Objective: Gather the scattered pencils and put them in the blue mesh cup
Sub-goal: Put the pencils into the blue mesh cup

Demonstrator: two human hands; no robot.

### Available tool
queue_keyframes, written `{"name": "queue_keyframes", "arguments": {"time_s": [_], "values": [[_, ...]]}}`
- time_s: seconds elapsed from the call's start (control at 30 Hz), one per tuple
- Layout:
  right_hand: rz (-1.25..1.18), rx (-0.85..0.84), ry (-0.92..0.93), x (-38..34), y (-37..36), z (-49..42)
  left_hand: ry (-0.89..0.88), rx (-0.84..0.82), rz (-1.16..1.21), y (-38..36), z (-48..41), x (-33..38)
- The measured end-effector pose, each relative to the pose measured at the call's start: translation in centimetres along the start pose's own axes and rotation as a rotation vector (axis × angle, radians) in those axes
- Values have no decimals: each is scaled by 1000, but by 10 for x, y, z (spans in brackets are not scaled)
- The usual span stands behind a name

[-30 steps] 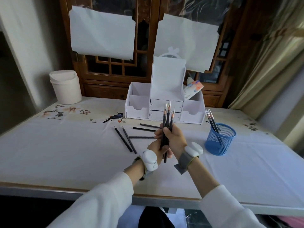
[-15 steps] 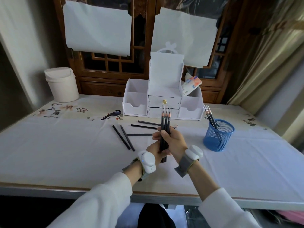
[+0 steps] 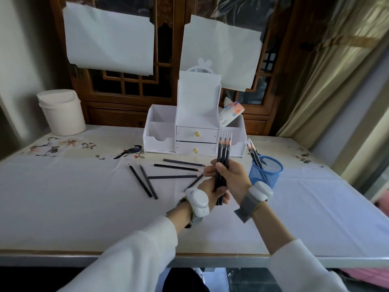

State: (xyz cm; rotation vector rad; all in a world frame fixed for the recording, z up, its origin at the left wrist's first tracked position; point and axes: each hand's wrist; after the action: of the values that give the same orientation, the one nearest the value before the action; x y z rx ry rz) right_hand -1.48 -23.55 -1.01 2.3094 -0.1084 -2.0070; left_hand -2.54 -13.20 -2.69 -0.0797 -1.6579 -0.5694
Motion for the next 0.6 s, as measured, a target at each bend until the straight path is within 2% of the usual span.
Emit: {"name": "queue_keyframes", "arguments": {"time_s": [0.2, 0.3, 0.5, 0.6], "values": [[-7, 173, 67, -25, 40, -3, 31, 21, 39, -33, -22, 27], [50, 286, 101, -37, 64, -7, -44, 47, -13, -35, -26, 32], [170, 582, 222, -42, 112, -27, -147, -65, -168, -52, -37, 44], [186, 704, 232, -36, 126, -40, -176, -118, -360, -57, -44, 47]]}}
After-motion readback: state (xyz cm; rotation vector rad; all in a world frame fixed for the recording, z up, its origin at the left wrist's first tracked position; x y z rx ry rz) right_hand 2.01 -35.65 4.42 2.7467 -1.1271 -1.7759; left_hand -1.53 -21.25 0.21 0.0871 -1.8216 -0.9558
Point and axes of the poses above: each hand's wrist, its own z-axis away from the middle knuckle, its own y-axis out of the back of the hand, x = y × z, and after that the axes turned 10 degrees about z, right-handed
